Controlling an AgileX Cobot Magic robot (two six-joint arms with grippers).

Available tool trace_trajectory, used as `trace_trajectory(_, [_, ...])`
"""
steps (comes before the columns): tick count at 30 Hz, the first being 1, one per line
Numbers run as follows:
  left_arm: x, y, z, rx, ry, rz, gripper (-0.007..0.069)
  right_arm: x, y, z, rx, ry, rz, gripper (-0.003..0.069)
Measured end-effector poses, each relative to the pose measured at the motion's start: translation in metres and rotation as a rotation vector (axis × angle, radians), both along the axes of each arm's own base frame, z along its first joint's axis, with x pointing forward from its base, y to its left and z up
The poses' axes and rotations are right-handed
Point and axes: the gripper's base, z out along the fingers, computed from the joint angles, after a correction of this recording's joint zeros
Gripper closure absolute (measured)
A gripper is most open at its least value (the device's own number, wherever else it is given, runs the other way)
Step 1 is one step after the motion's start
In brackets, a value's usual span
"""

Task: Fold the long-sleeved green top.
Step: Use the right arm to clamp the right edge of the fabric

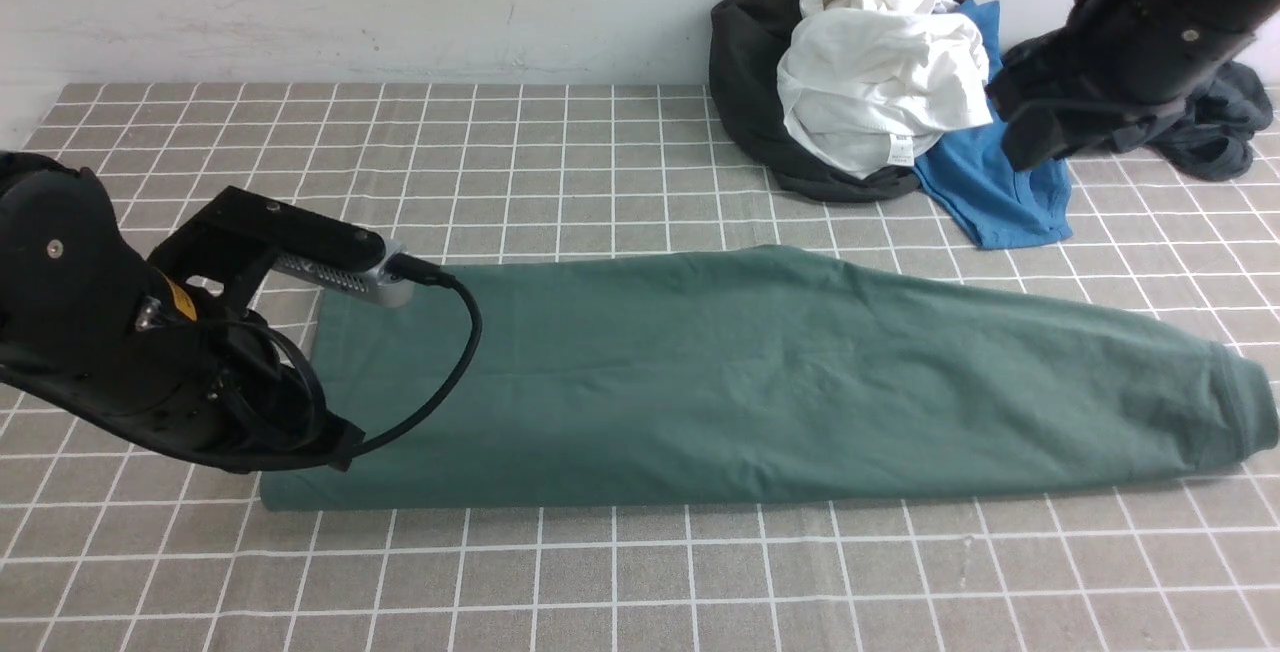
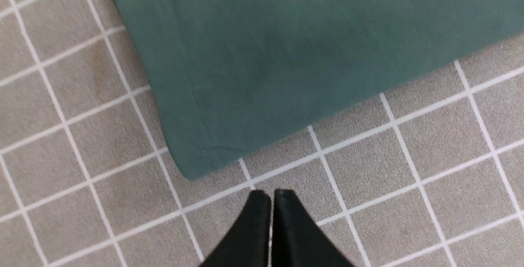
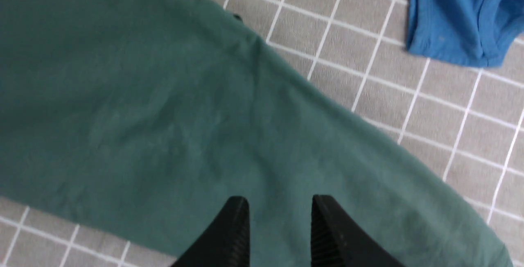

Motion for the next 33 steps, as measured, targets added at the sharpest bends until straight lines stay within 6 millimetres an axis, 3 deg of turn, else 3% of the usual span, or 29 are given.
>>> trace_trajectory(2, [0.0,0.0,0.002,0.002,-0.02,-0.019,0.0632,-0.028,-0.007,-0.008,-0.034,0.048,-0.001,0.0447])
trace_trajectory(3, [0.0,0.0,0.002,0.002,-0.023,-0.021,0.0632,-0.028,-0.007,-0.008,-0.034,0.048,-0.001,0.0447])
trace_trajectory(5, [0.0,-0.001,0.003,-0.012,-0.023,-0.021,0.0632,-0.048,-0.013,-0.026,-0.075,0.116,-0.001,0.0447])
trace_trajectory(7, [0.0,-0.002,0.003,-0.017,-0.023,-0.023,0.0632,-0.054,-0.016,-0.034,-0.091,0.143,-0.008,0.0447])
trace_trajectory(10, [0.0,-0.003,0.003,-0.026,-0.029,-0.038,0.0632,-0.067,-0.028,-0.061,-0.141,0.208,-0.079,0.0444])
trace_trajectory(16, [0.0,-0.005,0.003,-0.039,-0.032,-0.045,0.0632,-0.064,-0.08,-0.098,-0.109,0.139,-0.362,0.0347])
trace_trajectory(18, [0.001,-0.005,0.003,-0.039,-0.034,-0.047,0.0632,-0.063,-0.099,-0.107,-0.084,0.106,-0.454,0.0284])
trace_trajectory(19, [0.001,-0.005,0.004,-0.039,-0.038,-0.049,0.0632,-0.06,-0.117,-0.116,-0.066,0.084,-0.53,0.0214])
trace_trajectory(22, [0.002,-0.005,0.004,-0.04,-0.046,-0.049,0.0632,-0.051,-0.134,-0.133,-0.05,0.082,-0.596,0.0127])
trace_trajectory(27, [0.001,-0.005,0.003,-0.04,-0.044,-0.049,0.0632,-0.036,-0.136,-0.166,-0.012,0.111,-0.612,0.0072])
trace_trajectory(33, [0.0,-0.005,0.002,-0.038,-0.032,-0.05,0.0632,-0.023,-0.129,-0.205,0.03,0.145,-0.595,0.0097])
